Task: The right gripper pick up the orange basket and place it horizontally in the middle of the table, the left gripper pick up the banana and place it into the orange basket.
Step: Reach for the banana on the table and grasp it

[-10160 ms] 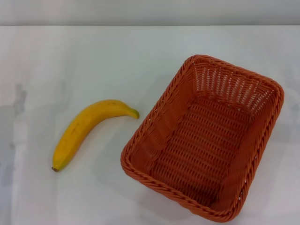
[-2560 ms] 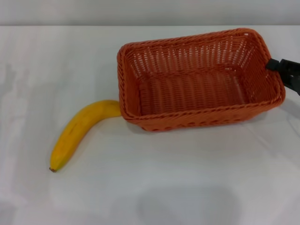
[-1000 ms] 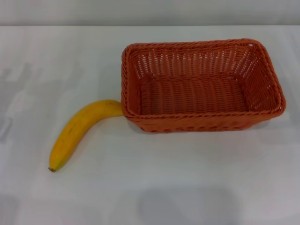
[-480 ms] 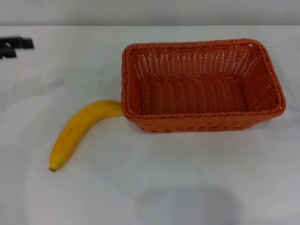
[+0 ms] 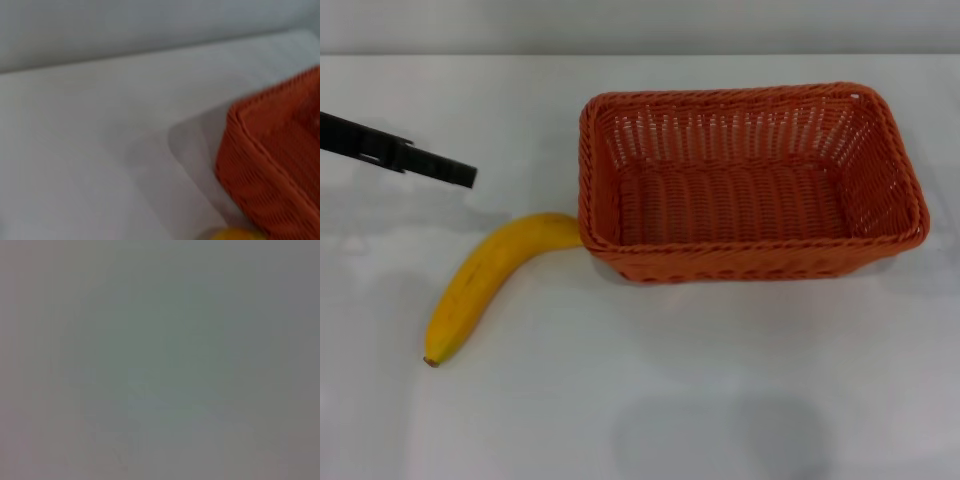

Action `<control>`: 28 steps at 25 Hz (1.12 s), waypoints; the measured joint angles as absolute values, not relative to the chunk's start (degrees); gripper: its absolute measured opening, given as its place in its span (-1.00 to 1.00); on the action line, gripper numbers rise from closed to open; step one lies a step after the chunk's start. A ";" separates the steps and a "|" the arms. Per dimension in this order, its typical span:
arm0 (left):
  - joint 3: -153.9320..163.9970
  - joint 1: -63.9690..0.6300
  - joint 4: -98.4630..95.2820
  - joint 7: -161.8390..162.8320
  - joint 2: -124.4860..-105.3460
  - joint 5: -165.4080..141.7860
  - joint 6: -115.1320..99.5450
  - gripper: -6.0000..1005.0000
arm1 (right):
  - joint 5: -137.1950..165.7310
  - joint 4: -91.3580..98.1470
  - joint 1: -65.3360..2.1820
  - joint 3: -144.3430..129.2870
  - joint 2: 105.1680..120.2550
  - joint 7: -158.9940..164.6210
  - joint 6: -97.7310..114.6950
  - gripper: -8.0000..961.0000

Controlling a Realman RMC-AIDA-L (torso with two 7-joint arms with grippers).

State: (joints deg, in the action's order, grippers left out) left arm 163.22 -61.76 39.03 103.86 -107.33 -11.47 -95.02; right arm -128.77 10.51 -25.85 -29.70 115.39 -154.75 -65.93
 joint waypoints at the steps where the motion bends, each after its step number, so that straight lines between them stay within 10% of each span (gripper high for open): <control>1: 163.21 -62.60 38.62 103.55 -108.03 -13.29 -93.88 0.74 | -128.77 10.50 -25.88 -29.71 115.40 -154.76 -65.92 0.82; 12: 163.18 -67.97 37.26 102.43 -115.73 -24.07 -85.74 0.74 | -128.76 10.45 -26.73 -29.70 115.40 -154.78 -65.08 0.82; 28: 163.12 -69.16 33.48 103.65 -118.29 -32.15 -79.39 0.56 | -128.76 10.61 -26.90 -28.92 115.34 -154.78 -64.67 0.82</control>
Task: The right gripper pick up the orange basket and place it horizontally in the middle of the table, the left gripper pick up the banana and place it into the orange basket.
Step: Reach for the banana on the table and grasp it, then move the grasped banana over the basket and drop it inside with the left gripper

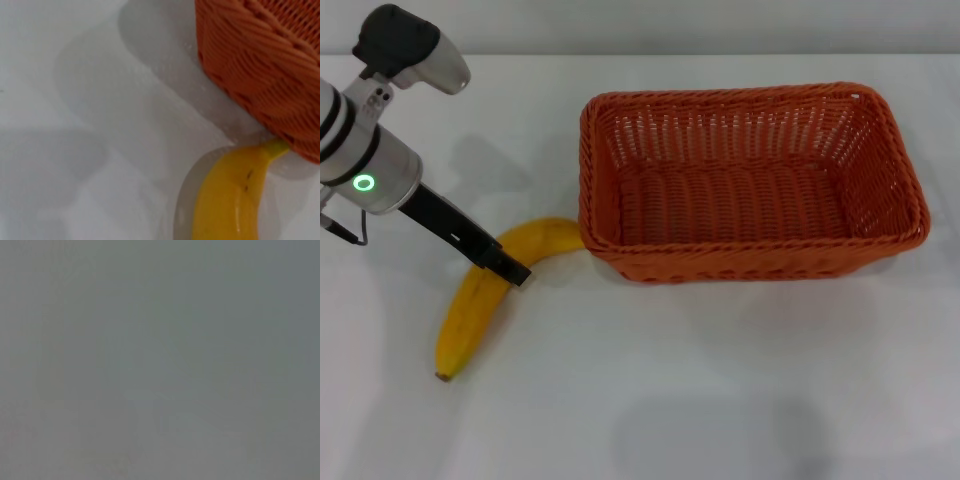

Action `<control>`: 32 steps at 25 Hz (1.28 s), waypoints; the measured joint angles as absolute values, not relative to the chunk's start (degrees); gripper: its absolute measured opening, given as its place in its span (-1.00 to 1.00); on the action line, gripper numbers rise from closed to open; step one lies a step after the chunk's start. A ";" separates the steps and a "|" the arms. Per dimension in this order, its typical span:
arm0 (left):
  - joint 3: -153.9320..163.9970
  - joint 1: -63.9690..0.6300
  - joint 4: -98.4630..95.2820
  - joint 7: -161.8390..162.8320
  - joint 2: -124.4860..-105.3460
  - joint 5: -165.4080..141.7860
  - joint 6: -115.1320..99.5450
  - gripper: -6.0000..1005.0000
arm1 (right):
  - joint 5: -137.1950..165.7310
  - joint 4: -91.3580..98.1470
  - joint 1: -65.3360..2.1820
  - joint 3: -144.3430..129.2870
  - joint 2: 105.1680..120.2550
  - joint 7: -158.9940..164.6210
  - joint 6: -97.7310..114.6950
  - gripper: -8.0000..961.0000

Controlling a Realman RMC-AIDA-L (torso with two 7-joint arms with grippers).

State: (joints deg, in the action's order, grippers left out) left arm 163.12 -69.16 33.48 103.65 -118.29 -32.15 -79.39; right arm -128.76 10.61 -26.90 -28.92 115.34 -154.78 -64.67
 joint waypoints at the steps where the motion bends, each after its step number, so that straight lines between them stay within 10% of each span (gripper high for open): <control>1: 163.13 -69.25 33.39 103.69 -118.34 -32.45 -79.32 0.52 | -128.76 10.61 -26.90 -28.62 115.33 -154.76 -64.66 0.82; 13: 163.03 -68.84 36.03 106.45 -116.30 -29.81 -79.96 0.06 | -128.76 10.56 -26.44 -27.88 115.21 -154.76 -64.59 0.82; 24: 163.10 -66.30 54.27 104.65 -114.35 -5.56 -83.26 0.06 | -128.75 10.48 -26.13 -26.65 115.19 -154.78 -64.68 0.82; 32: 163.27 -78.54 54.78 94.47 -114.32 -2.90 -91.79 0.11 | -128.75 10.42 -26.21 -26.63 115.25 -154.65 -64.86 0.82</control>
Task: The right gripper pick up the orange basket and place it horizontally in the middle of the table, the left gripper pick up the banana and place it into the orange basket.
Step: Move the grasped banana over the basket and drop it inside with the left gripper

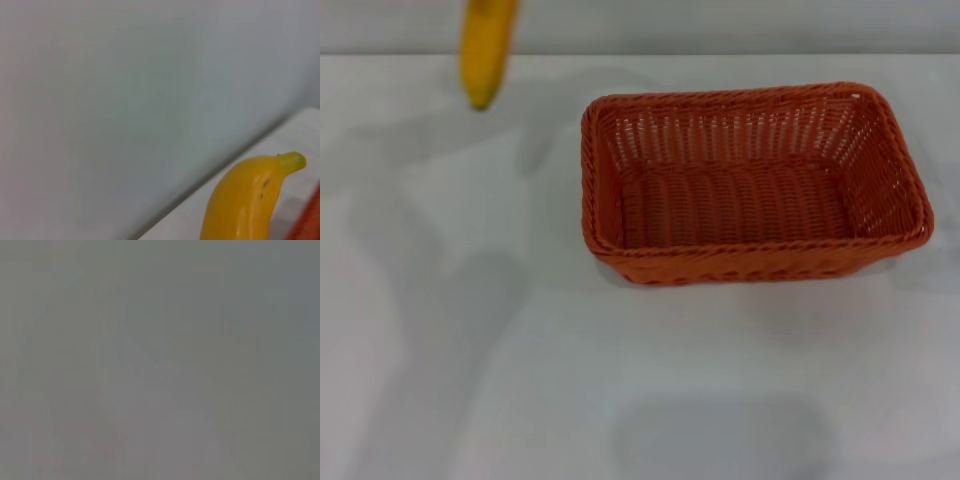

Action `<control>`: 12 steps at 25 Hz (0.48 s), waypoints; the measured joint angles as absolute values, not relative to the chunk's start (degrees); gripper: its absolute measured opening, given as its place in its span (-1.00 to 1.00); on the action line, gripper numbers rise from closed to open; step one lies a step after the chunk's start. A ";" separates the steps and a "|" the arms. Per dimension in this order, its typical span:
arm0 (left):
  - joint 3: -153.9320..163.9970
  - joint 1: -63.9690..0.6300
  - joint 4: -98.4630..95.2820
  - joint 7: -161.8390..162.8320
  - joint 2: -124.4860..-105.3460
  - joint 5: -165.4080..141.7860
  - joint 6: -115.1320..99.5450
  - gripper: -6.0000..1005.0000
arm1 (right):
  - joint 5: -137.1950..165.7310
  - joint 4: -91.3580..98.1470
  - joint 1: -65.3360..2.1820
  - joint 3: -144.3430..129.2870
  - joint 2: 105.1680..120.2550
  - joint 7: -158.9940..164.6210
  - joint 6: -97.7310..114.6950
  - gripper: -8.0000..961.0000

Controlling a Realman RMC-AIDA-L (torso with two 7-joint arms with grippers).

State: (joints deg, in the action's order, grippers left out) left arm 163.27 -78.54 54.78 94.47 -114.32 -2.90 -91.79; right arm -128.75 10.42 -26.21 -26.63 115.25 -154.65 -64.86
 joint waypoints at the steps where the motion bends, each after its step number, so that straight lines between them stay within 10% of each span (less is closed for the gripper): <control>1: 163.28 -80.77 54.63 93.22 -115.04 -4.37 -91.90 0.12 | -128.76 10.42 -26.17 -26.63 115.28 -154.59 -64.88 0.82; 6: 163.31 -90.25 51.69 88.02 -118.89 -12.46 -90.97 0.16 | -128.76 10.40 -26.10 -26.63 115.36 -154.35 -64.89 0.82; 12: 163.25 -93.29 35.13 88.27 -118.92 -20.21 -82.37 0.20 | -128.76 10.04 -25.60 -26.63 115.39 -154.27 -65.39 0.82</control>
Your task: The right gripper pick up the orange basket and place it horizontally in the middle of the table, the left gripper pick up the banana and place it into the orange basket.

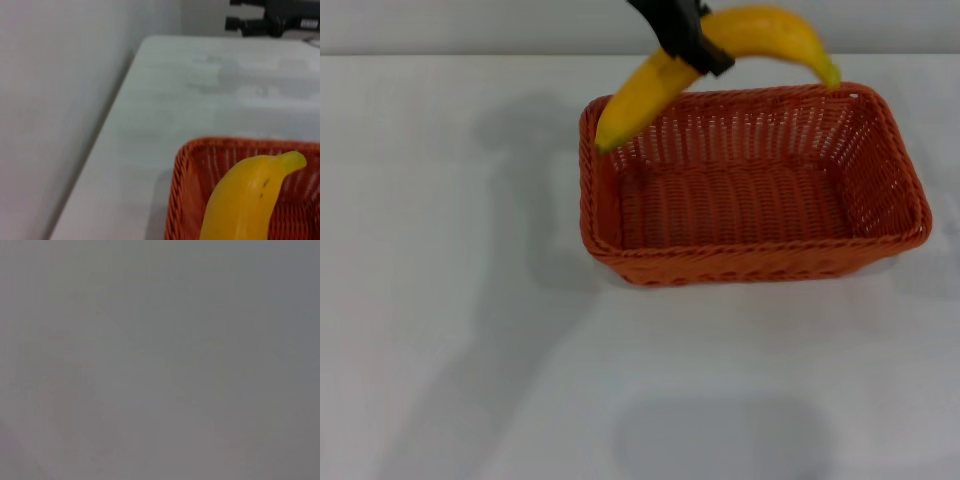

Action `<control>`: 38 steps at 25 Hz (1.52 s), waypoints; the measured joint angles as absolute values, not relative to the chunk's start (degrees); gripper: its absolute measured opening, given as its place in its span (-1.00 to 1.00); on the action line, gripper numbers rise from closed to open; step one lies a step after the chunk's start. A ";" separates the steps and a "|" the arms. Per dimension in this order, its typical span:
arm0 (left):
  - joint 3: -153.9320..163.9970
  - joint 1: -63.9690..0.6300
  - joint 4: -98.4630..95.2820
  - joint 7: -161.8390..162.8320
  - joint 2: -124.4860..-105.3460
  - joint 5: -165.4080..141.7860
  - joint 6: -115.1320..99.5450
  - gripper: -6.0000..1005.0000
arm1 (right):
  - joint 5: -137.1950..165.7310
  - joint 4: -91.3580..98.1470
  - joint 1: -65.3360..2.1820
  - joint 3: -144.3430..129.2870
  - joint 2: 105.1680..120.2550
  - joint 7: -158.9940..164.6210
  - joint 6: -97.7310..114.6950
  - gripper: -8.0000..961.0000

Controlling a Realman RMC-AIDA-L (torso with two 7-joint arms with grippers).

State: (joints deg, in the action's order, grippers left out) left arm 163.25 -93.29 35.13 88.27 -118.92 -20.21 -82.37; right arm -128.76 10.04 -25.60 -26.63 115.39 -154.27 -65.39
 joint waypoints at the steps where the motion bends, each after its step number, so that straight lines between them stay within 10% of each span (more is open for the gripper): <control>1: 163.24 -93.20 33.70 88.22 -118.96 -21.03 -81.10 0.21 | -128.76 9.96 -25.56 -26.63 115.39 -154.27 -65.49 0.82; 23: 163.03 -82.62 34.83 86.59 -118.85 2.13 -76.41 0.63 | -128.76 9.62 -24.47 -25.92 115.39 -154.38 -66.48 0.82; 38: 163.03 -42.57 21.94 69.98 -118.77 73.31 -79.45 0.78 | -128.48 9.67 -24.75 -26.48 115.40 -154.78 -66.42 0.82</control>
State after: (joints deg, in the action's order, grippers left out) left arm 163.03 -42.57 21.94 69.98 -118.77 73.31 -79.45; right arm -128.48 9.67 -24.75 -26.49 115.40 -154.78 -66.42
